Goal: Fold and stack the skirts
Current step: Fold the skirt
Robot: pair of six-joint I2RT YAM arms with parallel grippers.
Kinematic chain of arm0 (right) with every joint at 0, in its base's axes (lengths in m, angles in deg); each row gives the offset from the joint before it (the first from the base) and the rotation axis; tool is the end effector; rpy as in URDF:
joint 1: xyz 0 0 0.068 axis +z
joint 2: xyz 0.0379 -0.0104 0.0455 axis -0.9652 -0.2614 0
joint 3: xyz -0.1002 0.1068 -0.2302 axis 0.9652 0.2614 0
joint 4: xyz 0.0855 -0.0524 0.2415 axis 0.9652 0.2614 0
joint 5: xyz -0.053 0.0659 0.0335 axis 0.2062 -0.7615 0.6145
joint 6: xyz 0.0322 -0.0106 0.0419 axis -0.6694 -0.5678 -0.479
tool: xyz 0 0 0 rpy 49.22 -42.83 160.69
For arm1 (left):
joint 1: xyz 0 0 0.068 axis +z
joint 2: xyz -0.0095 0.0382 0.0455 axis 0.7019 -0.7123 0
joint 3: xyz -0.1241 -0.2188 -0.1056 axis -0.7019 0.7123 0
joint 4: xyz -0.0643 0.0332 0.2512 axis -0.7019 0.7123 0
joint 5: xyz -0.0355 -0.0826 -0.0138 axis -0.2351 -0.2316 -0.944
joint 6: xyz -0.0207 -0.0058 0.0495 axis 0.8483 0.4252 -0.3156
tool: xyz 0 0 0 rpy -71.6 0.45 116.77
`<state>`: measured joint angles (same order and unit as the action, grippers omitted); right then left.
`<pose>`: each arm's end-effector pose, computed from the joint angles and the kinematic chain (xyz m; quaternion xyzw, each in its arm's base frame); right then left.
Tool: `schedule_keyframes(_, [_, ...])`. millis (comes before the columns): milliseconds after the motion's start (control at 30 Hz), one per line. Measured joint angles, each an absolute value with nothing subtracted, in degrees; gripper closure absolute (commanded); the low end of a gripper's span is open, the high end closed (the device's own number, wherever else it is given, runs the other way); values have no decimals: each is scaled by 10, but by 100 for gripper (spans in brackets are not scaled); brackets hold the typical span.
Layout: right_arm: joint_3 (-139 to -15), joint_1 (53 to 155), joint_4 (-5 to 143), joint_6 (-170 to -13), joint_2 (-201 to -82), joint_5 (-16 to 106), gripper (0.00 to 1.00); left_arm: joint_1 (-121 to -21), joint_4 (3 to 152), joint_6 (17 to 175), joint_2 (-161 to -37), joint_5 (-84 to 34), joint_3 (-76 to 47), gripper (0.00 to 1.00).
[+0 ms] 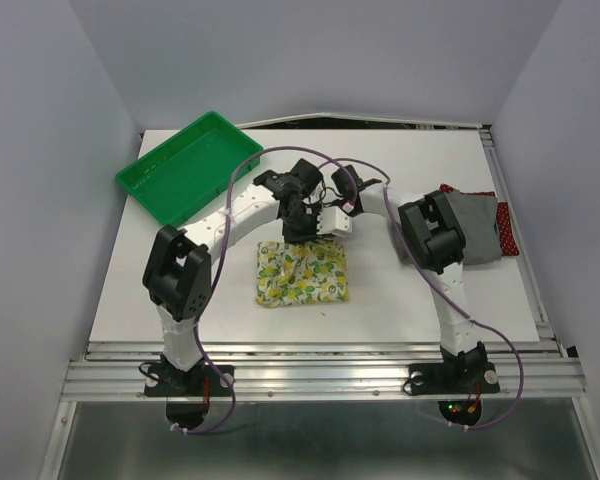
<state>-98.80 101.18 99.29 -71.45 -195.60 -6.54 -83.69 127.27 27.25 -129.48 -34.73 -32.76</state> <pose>0.4094 0.2367 0.1138 -0.3779 0.7715 0.5002 0.1089 0.2981 -0.2564 0.2639 0.7409 0.6136 -0.1117 0.2494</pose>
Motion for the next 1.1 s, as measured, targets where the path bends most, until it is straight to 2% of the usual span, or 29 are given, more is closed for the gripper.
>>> schedule_keyframes(200, [-988, 1012, 994, -714, -1956, -65, 79, -795, 1234, 305, -1300, -311, -385, 47])
schedule_keyframes(367, [-988, 1012, 996, -714, -1956, -65, 79, -760, 1218, 328, -1292, -296, -462, 46])
schedule_keyframes(533, [-988, 1012, 996, -712, -1956, -63, 79, -760, 1215, 396, -1220, -340, -404, 46])
schedule_keyframes(667, [-988, 1012, 996, -713, -1956, -60, 79, -764, 1176, 477, -1124, -398, -237, 53])
schedule_keyframes(767, [-988, 1012, 996, -713, -1956, -57, 79, -764, 1166, 534, -1109, -429, -154, 61])
schedule_keyframes(900, [-989, 1012, 998, -715, -1956, -54, 79, -747, 1121, 606, -1147, -446, -103, 71])
schedule_keyframes(1100, [-991, 1015, 1004, -718, -1950, -36, 70, -684, 1052, 692, -1216, -464, -77, 73])
